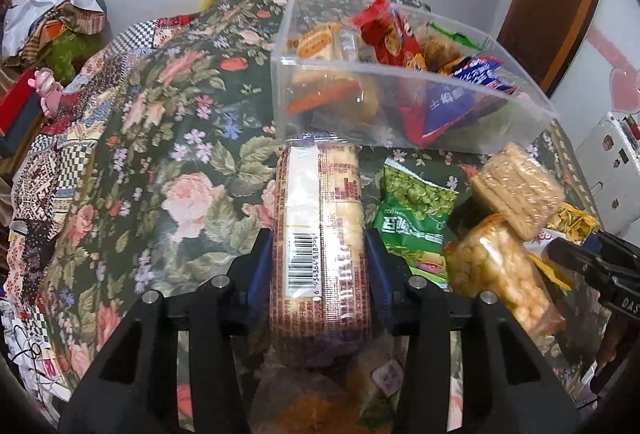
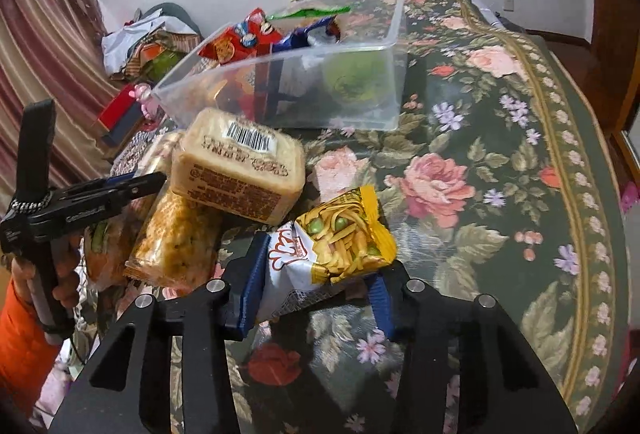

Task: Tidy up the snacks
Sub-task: 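Lower wafer roll and yellow pea bag into the clear box, open both tools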

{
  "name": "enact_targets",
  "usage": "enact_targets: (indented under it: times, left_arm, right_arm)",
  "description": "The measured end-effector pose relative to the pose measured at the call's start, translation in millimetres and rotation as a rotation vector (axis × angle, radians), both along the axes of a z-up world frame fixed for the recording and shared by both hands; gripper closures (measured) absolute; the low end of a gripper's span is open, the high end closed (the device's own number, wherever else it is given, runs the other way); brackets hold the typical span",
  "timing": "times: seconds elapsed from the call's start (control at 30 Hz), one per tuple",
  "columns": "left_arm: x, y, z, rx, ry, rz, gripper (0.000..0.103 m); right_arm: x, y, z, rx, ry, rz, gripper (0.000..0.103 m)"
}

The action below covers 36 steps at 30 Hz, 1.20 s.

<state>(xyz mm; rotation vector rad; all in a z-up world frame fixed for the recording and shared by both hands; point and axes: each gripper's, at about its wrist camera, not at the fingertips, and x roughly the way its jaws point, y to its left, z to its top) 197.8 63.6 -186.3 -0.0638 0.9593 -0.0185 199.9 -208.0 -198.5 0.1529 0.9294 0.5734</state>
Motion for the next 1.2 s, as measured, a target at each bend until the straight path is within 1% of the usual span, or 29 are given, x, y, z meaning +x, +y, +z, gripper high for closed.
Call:
enact_targets:
  times: [0.17,0.2,0.23,0.43,0.67,0.87,1.07,1.2]
  left_arm:
    - [-11.2,1.0,21.1,0.002,-0.048,0.005,0.058]
    - [-13.6,1.1,27.2,-0.002,-0.060,0.006,0.058]
    - [-15.0,0.7,32.4,-0.004,-0.071,0.008,0.058]
    - [-16.9,-1.4,58.6,-0.004,-0.132,0.003,0.058]
    - [-6.8,-4.4,79.1,-0.012,-0.179,0.003,0.058]
    - [12.2,-7.7,91.2,-0.004,-0.212,-0.004,0.058]
    - [42.3,-4.5,91.7,0.001,-0.209,0.009,0.058]
    - [66.6,0.5,89.6,0.002,-0.201,0.023,0.058]
  right_arm:
    - [-2.9,-7.9,13.9,0.000,-0.037,-0.017,0.067]
    - [-3.0,-8.9,16.3,0.002,-0.046,-0.018,0.071]
    - [-3.6,-10.2,19.6,0.007,-0.054,-0.021,0.072]
    - [-5.1,-12.9,37.4,0.025,-0.105,-0.034,0.074]
    - [5.1,-14.2,60.0,0.052,-0.170,-0.048,0.074]
    - [20.7,-11.3,81.5,0.065,-0.232,-0.058,0.074]
    - [46.0,-8.1,95.2,0.072,-0.274,-0.073,0.074]
    - [66.6,-0.9,97.5,0.039,-0.290,-0.077,0.074]
